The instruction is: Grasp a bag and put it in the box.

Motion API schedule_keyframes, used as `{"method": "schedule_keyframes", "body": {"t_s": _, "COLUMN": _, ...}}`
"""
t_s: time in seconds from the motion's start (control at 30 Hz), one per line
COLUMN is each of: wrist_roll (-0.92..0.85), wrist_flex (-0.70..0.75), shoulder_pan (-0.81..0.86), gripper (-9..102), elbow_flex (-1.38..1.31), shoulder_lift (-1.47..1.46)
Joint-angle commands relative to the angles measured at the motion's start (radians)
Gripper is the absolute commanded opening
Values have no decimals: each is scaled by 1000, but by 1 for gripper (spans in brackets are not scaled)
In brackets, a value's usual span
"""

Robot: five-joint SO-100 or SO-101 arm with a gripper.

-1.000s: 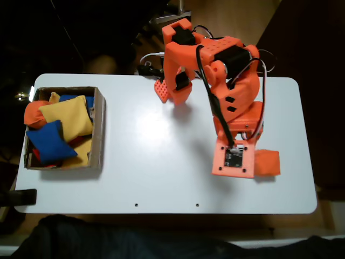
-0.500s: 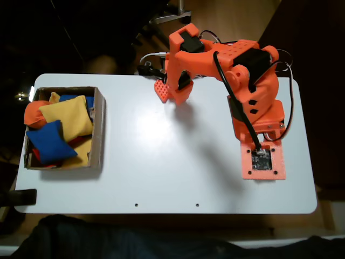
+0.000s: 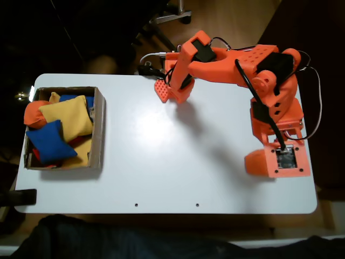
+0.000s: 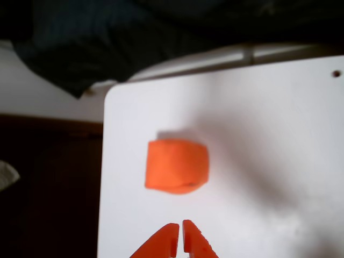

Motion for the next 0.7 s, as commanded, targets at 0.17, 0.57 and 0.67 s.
{"method": "schedule_keyframes", "body": {"t_s": 0.17, "wrist_roll": 2, "wrist_flex": 75, "shoulder_pan": -74, "gripper": 0, "elbow_flex": -137, "shoulder_lift": -81}}
{"method": "schedule_keyframes", "body": {"t_s": 0.57, "wrist_roll": -11, "wrist_flex": 175, "shoulder_pan": -138, "gripper": 0, "elbow_flex": -212, "shoulder_lift": -221}}
{"method": "schedule_keyframes", "body": {"t_s": 0.67, "wrist_roll": -11, "wrist_flex": 181, "shoulder_pan": -147, "gripper": 0, "elbow_flex": -215, "shoulder_lift": -247}}
